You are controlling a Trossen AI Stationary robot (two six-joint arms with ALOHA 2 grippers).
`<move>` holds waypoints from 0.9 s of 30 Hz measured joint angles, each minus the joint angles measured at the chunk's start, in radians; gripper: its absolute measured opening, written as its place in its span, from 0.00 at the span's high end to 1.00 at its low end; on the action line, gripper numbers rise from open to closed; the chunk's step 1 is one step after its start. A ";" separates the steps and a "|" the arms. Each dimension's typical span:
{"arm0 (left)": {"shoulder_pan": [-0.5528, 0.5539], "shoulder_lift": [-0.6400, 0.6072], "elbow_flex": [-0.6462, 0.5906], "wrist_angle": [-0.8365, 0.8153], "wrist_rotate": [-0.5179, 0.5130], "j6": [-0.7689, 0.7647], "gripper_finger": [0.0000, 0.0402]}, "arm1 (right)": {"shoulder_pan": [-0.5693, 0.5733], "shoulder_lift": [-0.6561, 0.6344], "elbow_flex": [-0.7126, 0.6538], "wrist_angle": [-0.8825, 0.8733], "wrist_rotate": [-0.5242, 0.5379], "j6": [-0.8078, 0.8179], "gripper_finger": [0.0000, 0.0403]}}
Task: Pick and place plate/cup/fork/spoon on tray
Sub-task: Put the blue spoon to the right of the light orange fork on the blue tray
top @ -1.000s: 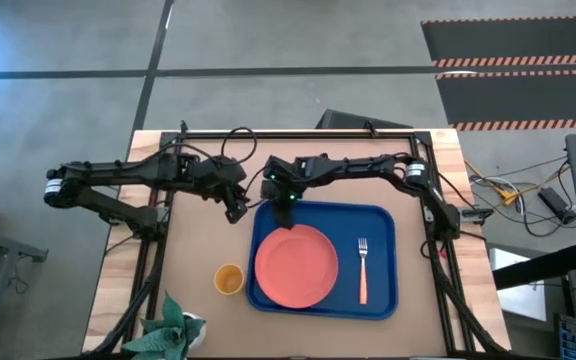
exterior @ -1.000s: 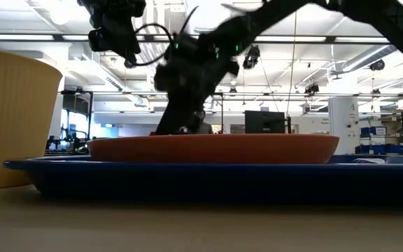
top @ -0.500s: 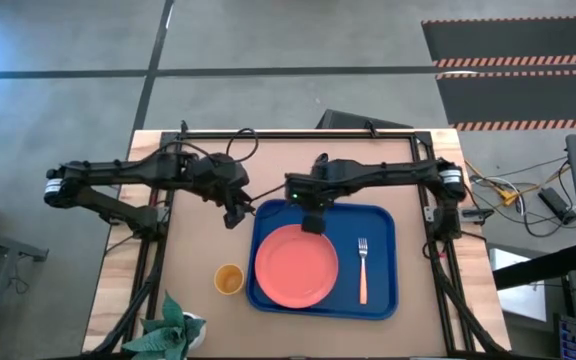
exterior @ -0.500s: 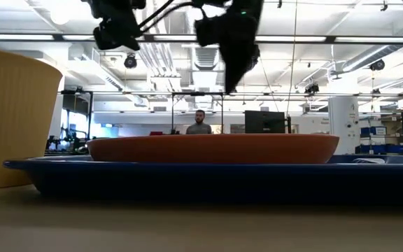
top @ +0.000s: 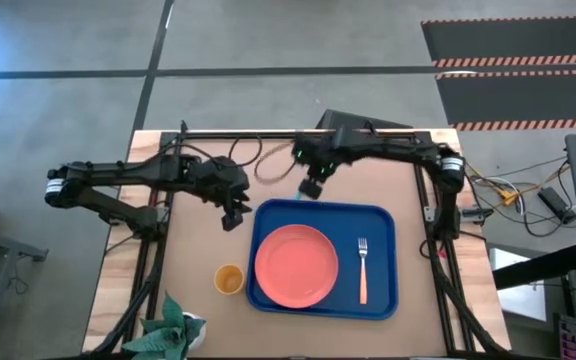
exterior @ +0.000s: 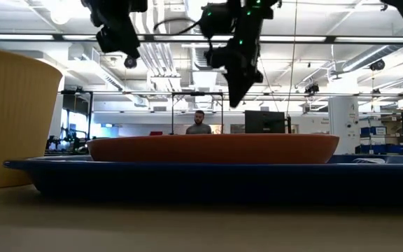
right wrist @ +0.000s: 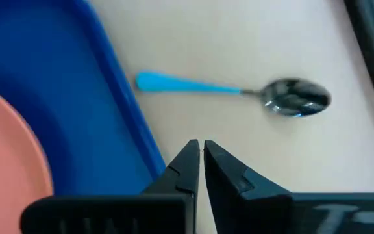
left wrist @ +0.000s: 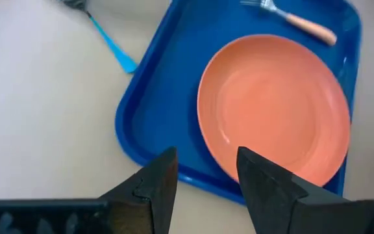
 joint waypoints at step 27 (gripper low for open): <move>0.003 -0.171 0.002 -0.214 -0.298 0.066 0.65 | -0.116 0.172 -0.076 0.150 -0.049 0.684 0.64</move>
